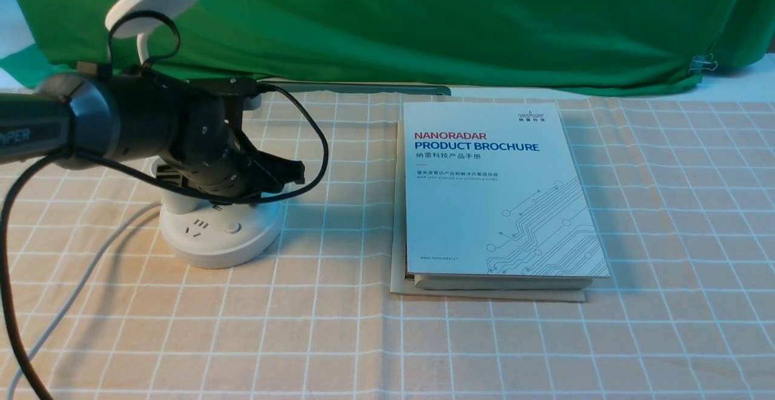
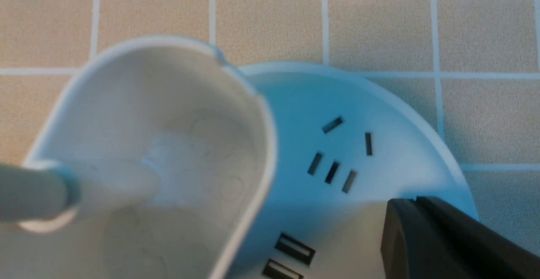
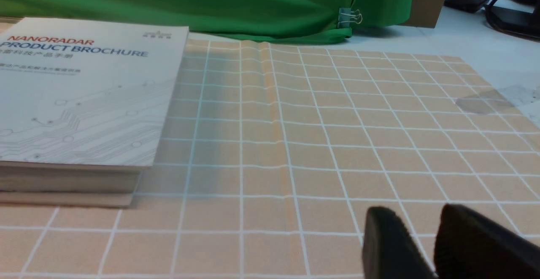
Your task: Turn on the table lamp on the light coffee tablecloth with your hand.
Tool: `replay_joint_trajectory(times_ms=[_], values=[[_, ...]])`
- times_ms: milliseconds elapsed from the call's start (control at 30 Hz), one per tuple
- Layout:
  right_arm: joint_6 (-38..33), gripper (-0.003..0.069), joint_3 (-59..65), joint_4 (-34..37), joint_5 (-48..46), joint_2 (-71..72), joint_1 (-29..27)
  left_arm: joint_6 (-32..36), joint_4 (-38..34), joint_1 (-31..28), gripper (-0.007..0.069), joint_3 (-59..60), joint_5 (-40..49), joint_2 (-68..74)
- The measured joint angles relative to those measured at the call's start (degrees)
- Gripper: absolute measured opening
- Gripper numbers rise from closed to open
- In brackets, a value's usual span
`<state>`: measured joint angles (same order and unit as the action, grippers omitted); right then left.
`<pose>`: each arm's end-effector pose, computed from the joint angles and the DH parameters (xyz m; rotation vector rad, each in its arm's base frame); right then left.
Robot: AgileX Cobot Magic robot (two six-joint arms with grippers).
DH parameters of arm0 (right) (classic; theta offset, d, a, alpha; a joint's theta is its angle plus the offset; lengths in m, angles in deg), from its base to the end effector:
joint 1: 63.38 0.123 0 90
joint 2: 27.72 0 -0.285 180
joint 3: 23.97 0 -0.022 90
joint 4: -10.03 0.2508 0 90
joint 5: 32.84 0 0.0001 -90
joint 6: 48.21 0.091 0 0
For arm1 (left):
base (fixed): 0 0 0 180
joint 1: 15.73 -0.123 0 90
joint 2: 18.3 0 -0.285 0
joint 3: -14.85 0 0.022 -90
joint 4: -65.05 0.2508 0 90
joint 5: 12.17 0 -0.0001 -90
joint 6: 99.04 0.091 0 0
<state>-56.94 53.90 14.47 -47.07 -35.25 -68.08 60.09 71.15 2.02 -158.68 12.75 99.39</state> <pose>0.0553 -0.0028 0.1871 -0.0098 1.7391 -0.1004 0.3814 -0.1178 0.1748 0.0387 2.6055 -0.1501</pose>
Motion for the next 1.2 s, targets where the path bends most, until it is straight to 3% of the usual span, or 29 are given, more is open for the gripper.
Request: replay_joint_trajectory(times_ms=[200,367,500,600,733,833,1000,1200], values=[[0.00,0.0239,0.00,0.00,0.00,0.00,0.00,0.23,-1.44,0.25,0.0021,0.06,-1.88,-0.79],[0.00,0.0239,0.00,0.00,0.00,0.00,0.00,4.30,-7.11,2.45,0.0021,0.19,1.45,-5.78],[0.00,0.0239,0.00,0.00,0.00,0.00,0.00,13.73,-17.30,4.92,0.0021,2.28,6.94,-11.09],[0.00,0.0239,0.00,0.00,0.00,0.00,0.00,24.61,-30.05,7.02,0.0021,9.32,7.42,-18.53],[0.00,0.0239,0.00,0.00,0.00,0.00,0.00,39.85,-44.49,8.89,0.0021,19.10,4.73,-32.51],[0.00,0.0239,0.00,0.00,0.00,0.00,0.00,47.96,-50.05,8.99,0.0021,25.14,-0.91,-44.15],[0.00,0.0239,0.00,0.00,0.00,0.00,0.00,51.27,-47.63,8.99,0.0021,32.23,-10.13,-58.85],[0.00,0.0239,0.00,0.00,0.00,0.00,0.00,51.94,-39.77,8.99,0.0021,36.89,-11.38,-70.82]])
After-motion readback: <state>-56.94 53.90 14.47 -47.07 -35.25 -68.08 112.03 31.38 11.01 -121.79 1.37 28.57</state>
